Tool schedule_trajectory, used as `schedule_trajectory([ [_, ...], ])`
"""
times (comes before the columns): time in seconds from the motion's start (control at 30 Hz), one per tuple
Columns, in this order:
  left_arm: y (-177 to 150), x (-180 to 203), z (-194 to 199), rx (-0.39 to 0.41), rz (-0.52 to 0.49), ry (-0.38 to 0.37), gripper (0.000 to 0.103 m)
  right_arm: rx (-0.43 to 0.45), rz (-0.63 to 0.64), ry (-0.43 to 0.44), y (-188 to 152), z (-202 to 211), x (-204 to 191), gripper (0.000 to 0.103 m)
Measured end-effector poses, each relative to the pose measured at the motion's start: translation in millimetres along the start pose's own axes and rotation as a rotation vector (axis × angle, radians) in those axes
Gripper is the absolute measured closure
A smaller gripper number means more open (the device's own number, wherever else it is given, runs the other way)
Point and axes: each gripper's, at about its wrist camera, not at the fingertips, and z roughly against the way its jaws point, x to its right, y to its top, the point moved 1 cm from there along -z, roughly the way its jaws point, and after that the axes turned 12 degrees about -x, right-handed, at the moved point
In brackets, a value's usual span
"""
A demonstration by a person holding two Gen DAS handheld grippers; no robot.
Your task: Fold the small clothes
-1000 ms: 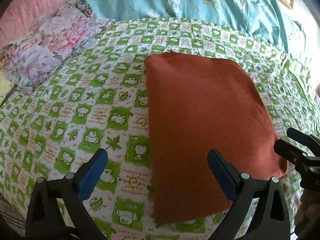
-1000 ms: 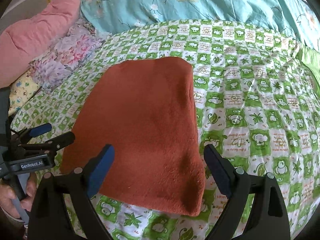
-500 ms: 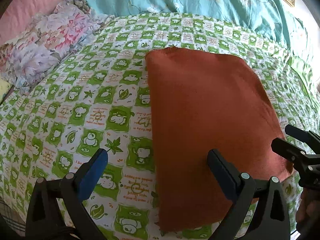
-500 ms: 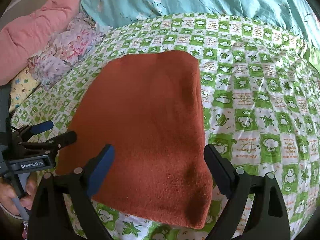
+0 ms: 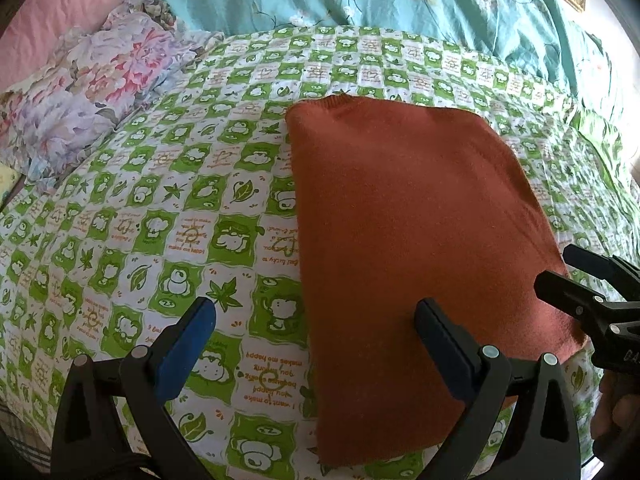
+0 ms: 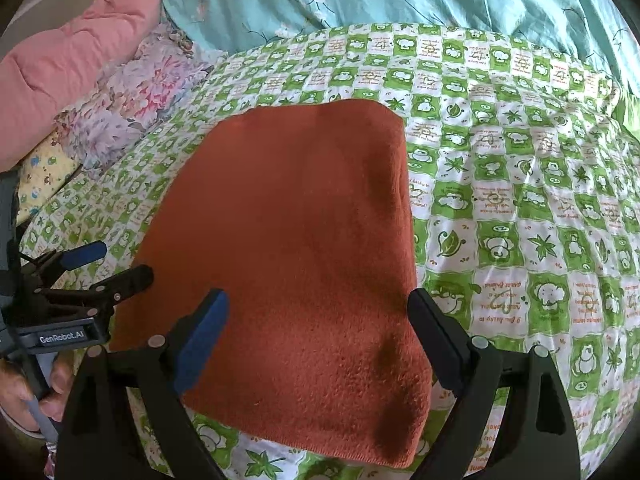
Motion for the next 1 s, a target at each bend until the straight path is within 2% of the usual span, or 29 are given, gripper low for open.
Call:
schedule_trajectory([
  [1.0,1.1,1.9,-0.9,0.005,-0.001,-0.019,0.003,0.002,-0.006,0.008,1.8,-4.0,1.2,0.012],
])
